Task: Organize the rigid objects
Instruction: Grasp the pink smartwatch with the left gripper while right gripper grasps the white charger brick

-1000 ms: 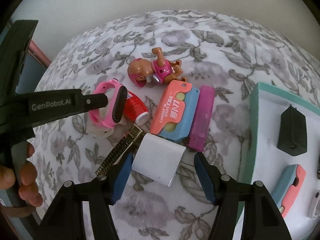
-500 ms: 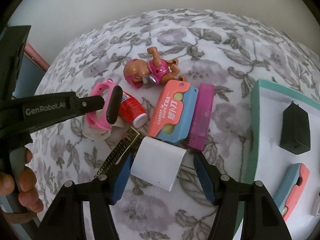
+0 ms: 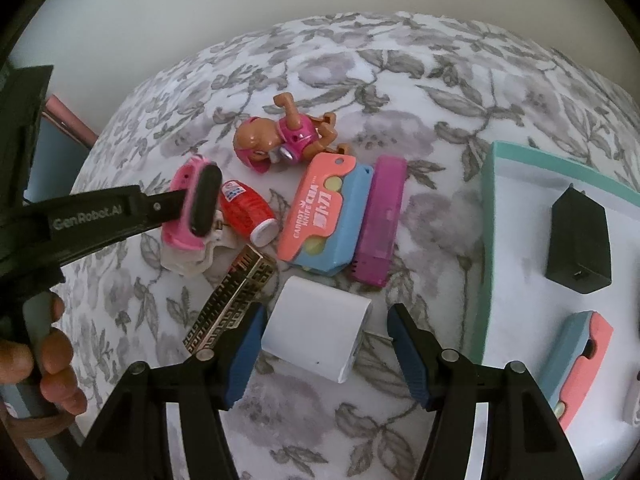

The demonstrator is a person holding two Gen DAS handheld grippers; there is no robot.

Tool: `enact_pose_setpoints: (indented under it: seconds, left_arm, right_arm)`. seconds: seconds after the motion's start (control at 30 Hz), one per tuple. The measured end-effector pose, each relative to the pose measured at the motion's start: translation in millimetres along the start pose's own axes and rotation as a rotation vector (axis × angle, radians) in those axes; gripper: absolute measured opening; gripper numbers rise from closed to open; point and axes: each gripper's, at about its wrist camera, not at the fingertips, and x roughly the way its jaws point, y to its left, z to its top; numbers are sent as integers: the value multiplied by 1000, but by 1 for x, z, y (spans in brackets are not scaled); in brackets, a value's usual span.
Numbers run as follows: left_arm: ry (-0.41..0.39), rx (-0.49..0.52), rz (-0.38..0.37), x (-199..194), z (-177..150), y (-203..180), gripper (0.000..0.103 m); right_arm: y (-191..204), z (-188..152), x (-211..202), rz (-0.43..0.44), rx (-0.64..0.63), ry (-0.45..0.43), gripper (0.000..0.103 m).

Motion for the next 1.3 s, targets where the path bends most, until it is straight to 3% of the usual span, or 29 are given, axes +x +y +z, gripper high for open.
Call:
enact_pose_setpoints:
  seconds: [0.43,0.53,0.6,0.7,1.0,1.3]
  left_arm:
    - [-86,177,185,9,6,-28,24]
    - [-75,188,179,12,6,-30,20]
    - [-67,185,168,12,7,-31,10]
    - [-70,218,196,12,6,-37,9]
    - [-97,194,182,-2,6,-40,8]
    - [-108,124,88,-17,7,-38,8]
  right_arm:
    - [-14,-1,-8,16,36,6,65]
    - [-15,-1,-9,19,42,3,65]
    - [-16,-1,-10,20,42,4,65]
    - [-17,0,-10,28,48,4,65]
    - [-21,-1,-15,43,63,2,65]
    - [-31,-4,-26,79,93,-11,65]
